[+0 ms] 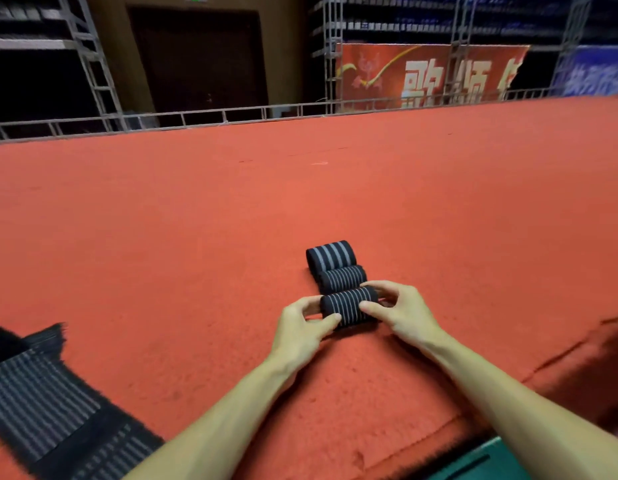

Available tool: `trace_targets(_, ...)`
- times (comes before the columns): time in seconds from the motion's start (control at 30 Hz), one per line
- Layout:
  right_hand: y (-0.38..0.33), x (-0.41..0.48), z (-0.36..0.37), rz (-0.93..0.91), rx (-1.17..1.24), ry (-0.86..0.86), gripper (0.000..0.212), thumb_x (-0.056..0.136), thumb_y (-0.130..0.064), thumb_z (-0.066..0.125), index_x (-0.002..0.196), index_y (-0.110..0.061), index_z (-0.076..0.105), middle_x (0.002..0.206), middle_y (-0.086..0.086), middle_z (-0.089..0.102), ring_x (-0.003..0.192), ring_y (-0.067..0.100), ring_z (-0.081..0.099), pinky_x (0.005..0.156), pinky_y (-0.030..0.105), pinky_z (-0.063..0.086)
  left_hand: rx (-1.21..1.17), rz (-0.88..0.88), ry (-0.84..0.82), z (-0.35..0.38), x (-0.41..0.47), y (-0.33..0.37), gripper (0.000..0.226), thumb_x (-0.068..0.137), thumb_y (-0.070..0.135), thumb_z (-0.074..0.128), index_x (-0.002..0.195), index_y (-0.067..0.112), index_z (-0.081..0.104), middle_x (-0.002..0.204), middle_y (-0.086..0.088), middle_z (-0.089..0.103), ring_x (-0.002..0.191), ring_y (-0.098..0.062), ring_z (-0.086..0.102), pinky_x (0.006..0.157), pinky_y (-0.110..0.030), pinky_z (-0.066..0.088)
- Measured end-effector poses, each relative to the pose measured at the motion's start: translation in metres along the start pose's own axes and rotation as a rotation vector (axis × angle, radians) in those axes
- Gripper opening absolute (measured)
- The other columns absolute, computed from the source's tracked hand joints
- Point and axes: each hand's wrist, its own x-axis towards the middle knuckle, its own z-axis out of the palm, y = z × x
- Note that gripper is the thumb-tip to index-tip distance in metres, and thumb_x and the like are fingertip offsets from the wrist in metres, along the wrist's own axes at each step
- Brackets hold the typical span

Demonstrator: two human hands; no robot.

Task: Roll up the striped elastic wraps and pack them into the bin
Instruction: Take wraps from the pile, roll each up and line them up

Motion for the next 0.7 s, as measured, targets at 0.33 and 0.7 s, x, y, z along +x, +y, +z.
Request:
trace_targets(0.33, 0.014, 0.013, 0.018, 0.005, -0.254, 0.215, 0.022, 0.088, -0.026, 0.065, 0.109, -0.027, 0.068, 0.100, -0.008, 0.072, 0.098, 0.016, 0.064, 0.081, 0.022, 0.043, 0.417, 0.154, 0.271, 0.035, 0.021, -0.013, 0.040, 0.090, 0.028, 0.063, 0.128, 0.014, 0.060, 0.109, 0.002, 0.057, 0.093, -0.010, 0.057, 0.086, -0.017, 0.038)
trace_targets(0.7, -0.011, 0.000, 0.013, 0.161, -0.242, 0.270, 0.045, 0.086, -0.027, 0.067, 0.126, -0.012, 0.054, 0.119, 0.008, 0.058, 0.111, 0.022, 0.055, 0.095, 0.029, 0.038, 0.342, 0.037, 0.058, -0.010, -0.001, 0.007, 0.054, 0.089, 0.024, 0.066, 0.138, 0.017, 0.046, 0.121, -0.003, 0.040, 0.098, -0.010, 0.053, 0.098, -0.025, 0.041)
